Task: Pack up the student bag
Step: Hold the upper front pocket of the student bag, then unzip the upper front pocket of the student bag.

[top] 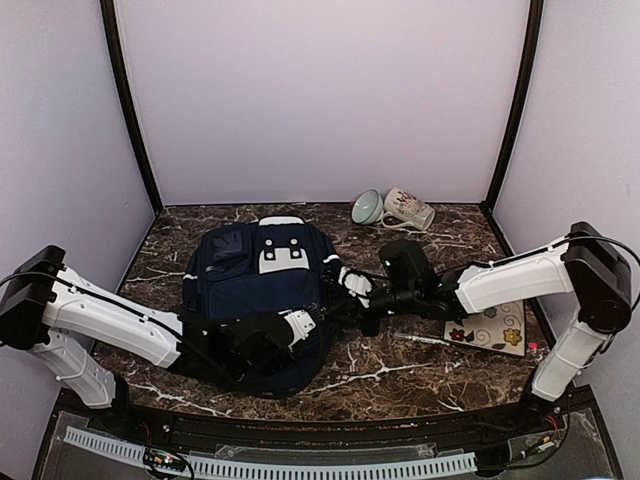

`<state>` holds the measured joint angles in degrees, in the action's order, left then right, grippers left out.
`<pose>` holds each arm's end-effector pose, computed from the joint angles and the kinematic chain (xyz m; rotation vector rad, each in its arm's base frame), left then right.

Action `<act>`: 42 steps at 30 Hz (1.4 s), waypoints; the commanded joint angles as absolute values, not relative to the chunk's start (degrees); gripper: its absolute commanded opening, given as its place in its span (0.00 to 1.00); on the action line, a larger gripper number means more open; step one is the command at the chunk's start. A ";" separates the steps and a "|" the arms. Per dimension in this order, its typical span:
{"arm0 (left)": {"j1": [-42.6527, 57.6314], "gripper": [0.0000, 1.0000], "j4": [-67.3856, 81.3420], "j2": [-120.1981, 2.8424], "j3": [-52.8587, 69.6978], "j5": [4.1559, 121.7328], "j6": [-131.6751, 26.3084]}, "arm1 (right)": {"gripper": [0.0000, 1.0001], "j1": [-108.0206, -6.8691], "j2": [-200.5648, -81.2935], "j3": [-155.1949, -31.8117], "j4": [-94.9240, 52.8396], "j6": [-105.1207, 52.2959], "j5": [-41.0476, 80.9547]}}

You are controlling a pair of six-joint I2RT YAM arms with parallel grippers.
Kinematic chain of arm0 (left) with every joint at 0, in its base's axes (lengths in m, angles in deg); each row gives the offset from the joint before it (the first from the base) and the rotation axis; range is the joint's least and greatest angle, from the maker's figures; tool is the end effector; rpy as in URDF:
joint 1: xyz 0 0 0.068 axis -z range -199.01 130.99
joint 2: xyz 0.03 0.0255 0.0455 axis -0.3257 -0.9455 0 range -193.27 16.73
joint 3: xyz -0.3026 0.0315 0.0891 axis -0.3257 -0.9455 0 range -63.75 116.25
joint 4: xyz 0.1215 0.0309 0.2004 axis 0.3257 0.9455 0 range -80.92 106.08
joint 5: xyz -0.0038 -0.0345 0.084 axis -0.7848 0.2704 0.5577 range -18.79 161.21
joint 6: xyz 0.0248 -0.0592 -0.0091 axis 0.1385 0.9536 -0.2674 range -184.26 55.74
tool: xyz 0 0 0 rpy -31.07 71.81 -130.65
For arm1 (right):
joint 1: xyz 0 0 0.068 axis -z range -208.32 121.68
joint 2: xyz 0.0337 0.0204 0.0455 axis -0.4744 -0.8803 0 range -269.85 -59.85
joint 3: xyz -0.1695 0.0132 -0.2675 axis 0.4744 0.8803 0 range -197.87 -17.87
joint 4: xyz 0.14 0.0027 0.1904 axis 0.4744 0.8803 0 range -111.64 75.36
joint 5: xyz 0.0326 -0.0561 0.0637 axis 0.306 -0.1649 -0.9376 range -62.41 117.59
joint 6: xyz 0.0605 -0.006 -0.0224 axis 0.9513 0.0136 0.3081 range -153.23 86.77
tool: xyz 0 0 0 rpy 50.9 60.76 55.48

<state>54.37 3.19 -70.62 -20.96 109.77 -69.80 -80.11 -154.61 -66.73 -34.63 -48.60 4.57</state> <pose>0.1137 -0.2706 0.2414 1.0381 1.8043 0.0454 0.1958 0.2808 0.2415 -1.4120 1.6885 0.7952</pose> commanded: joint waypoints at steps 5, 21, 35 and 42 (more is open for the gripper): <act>53.10 0.00 2.67 -72.14 -15.76 110.28 -68.70 | 0.00 -81.25 -146.77 -59.85 -40.93 -39.06 1.66; 50.77 0.00 5.46 -76.30 -7.65 108.22 -63.99 | 0.00 -91.83 -143.61 -55.80 -45.50 -29.30 6.16; 50.78 0.37 10.58 -65.58 -16.00 108.60 -56.99 | 0.00 -90.53 -148.06 -56.51 -49.61 -23.09 14.83; 50.77 0.52 17.13 -59.44 -21.00 111.79 -50.71 | 0.00 -86.57 -147.15 -56.65 -50.82 -20.62 14.20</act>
